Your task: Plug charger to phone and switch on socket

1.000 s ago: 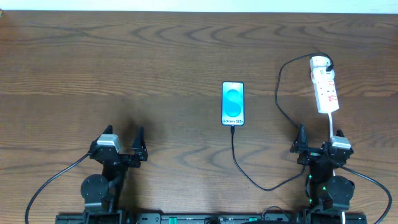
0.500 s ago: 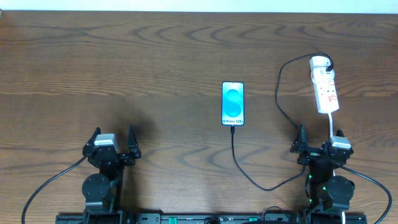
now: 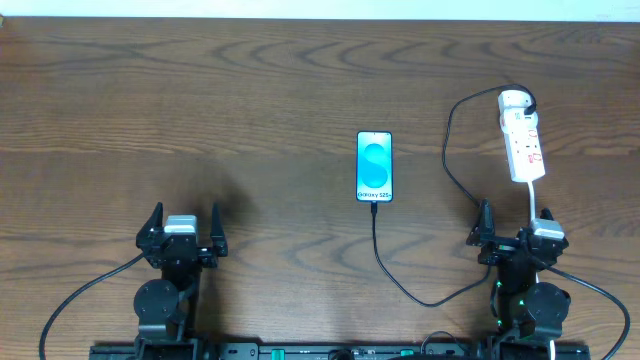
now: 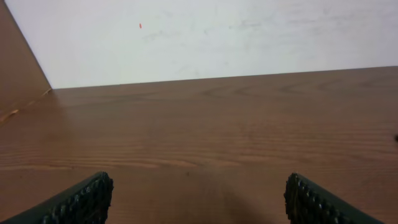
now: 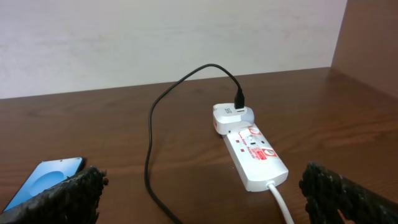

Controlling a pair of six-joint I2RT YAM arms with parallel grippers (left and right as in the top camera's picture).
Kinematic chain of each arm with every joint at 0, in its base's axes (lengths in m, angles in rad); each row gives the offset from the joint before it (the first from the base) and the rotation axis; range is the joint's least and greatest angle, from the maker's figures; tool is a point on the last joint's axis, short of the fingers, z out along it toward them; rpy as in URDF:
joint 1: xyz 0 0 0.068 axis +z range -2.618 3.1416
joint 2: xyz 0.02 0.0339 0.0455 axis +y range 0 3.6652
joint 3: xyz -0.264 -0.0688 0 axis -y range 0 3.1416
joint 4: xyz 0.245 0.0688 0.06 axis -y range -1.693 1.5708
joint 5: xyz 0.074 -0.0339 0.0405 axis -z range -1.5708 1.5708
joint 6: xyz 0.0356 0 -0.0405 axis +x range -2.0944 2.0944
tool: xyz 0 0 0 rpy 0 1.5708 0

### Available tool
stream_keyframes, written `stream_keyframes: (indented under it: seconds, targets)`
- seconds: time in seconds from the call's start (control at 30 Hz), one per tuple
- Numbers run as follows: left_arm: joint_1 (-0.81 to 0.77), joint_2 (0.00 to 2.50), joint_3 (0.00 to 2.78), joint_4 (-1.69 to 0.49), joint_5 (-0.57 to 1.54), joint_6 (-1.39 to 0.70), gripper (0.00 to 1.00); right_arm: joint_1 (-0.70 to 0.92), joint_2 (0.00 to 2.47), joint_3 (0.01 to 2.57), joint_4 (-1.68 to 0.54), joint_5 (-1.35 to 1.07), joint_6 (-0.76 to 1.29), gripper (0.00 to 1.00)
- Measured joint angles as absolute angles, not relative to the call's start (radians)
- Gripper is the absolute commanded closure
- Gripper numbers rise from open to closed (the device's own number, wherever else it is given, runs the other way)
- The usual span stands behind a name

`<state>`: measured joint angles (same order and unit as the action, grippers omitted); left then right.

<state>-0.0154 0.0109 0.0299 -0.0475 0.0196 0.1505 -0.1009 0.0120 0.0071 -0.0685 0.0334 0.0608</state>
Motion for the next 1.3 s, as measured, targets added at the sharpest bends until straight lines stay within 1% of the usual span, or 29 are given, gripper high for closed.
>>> stream_keyframes:
  seconds: [1.3]
  targets:
    - [-0.015,0.010,0.030,-0.047,0.019,0.128,0.12,-0.101,0.012,0.007,-0.068,0.033,0.061,0.01]
